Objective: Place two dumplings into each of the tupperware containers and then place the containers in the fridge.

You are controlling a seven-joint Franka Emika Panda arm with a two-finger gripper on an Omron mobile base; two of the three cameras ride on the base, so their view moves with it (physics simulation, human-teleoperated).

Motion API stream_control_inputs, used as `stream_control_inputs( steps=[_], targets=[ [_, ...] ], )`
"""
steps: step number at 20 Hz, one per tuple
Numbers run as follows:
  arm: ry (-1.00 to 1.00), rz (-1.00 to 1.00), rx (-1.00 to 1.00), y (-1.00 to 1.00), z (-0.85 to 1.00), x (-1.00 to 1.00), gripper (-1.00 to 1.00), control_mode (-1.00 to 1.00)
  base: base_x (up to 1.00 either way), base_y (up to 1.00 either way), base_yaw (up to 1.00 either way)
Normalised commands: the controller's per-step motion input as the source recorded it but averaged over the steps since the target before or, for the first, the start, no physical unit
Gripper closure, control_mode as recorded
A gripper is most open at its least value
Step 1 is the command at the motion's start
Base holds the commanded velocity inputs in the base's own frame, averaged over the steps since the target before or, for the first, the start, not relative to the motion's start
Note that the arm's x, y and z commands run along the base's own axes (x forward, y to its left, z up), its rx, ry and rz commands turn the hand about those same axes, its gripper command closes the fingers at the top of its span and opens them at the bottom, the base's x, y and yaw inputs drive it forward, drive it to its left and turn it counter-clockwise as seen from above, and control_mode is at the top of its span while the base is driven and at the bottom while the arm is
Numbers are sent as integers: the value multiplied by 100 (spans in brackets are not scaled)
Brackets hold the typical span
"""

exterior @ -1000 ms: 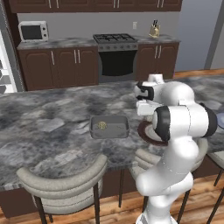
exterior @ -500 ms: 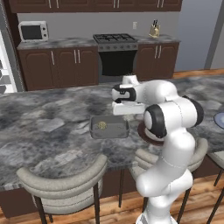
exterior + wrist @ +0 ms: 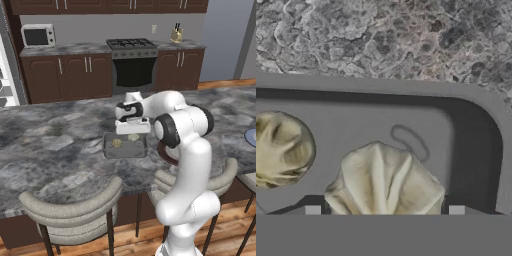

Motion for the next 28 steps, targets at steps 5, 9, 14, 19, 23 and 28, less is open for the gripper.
stream_control_inputs(
  steps=[5, 9, 14, 19, 23, 28],
  targets=[
    [0, 0, 1, 26, -50, 0, -100, -100, 0, 0, 0],
    [0, 0, 0, 11, -7, 1, -100, -100, 0, 0, 0],
    [0, 0, 0, 0, 0, 0, -100, -100, 0, 0, 0],
    [0, 0, 0, -22, 25, -13, -100, -100, 0, 0, 0],
    [-3, 0, 3, -66, 20, -36, -100, -100, 0, 0, 0],
    [-1, 0, 9, -47, 3, -2, -100, -100, 0, 0, 0]
  ],
)
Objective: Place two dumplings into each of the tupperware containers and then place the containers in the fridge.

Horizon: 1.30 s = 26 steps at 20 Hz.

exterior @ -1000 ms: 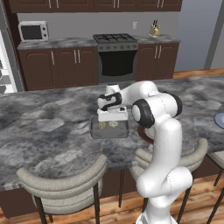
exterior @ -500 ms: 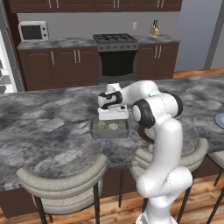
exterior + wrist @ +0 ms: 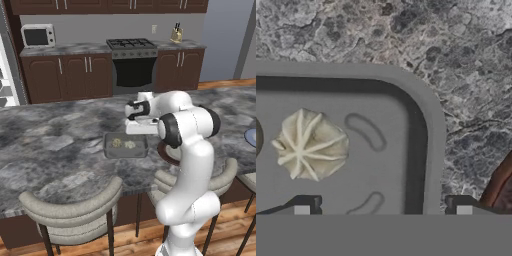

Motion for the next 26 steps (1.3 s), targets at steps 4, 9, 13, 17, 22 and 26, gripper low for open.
stream_control_inputs(
  steps=[4, 9, 13, 17, 22, 26],
  targets=[
    [0, 0, 3, -11, -7, -1, -100, -100, 0, 0, 0],
    [-8, 0, 2, -11, -27, 0, -100, -100, 0, 0, 0],
    [-6, 0, 0, -2, -35, 0, -100, -100, 0, 0, 0],
    [-3, 0, 0, 0, -24, 0, -100, -100, 0, 0, 0],
    [0, 0, 0, 0, -3, 0, 100, -100, 0, 0, 0],
    [0, 0, 0, 0, 0, 0, 100, -100, 0, 0, 0]
  ],
)
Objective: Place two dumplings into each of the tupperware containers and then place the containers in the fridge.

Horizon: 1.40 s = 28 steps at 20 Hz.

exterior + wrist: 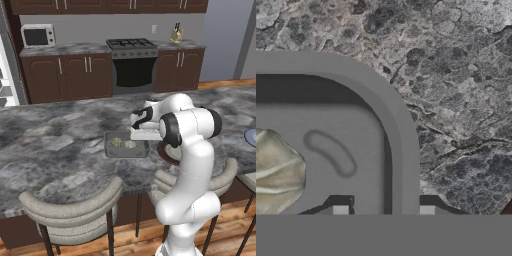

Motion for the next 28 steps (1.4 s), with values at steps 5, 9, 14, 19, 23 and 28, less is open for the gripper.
stream_control_inputs(
  steps=[5, 9, 14, 19, 23, 28],
  targets=[
    [0, -1, 0, 2, 18, 3, 100, -100, 0, 0, 0],
    [0, -4, 1, 0, 89, -5, 100, -100, 0, 0, 0],
    [4, -20, 0, 18, 100, -84, 100, -100, 0, 0, 0],
    [2, -17, 3, 5, 73, -97, 100, -100, 0, 0, 0],
    [-3, -47, 2, 30, 6, -38, 100, -100, 0, 0, 0],
    [3, -64, 0, 8, -1, 0, 100, -100, 0, 0, 0]
  ],
)
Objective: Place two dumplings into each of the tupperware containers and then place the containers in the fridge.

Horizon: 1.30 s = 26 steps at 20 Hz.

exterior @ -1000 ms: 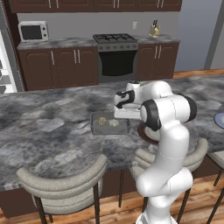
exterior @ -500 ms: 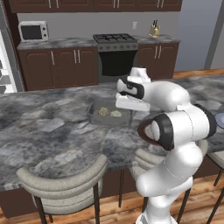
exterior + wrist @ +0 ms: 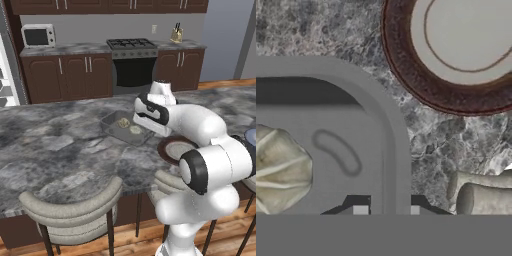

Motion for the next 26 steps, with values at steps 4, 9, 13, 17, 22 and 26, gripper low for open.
stream_control_inputs(
  steps=[4, 9, 13, 17, 22, 26],
  targets=[
    [26, -48, 1, -37, 34, -30, 100, -100, 0, 0, 0],
    [12, -45, 5, -4, 25, -61, 100, -100, 0, 0, 0],
    [-1, -35, -12, 25, 1, -56, 100, -100, 0, 0, 0],
    [-19, -12, -13, 11, 13, -67, 100, -100, 0, 0, 0],
    [-13, -4, -2, 0, 31, -80, 100, -100, 0, 0, 0],
    [3, -6, 0, -30, 22, -60, 100, -100, 0, 0, 0]
  ],
)
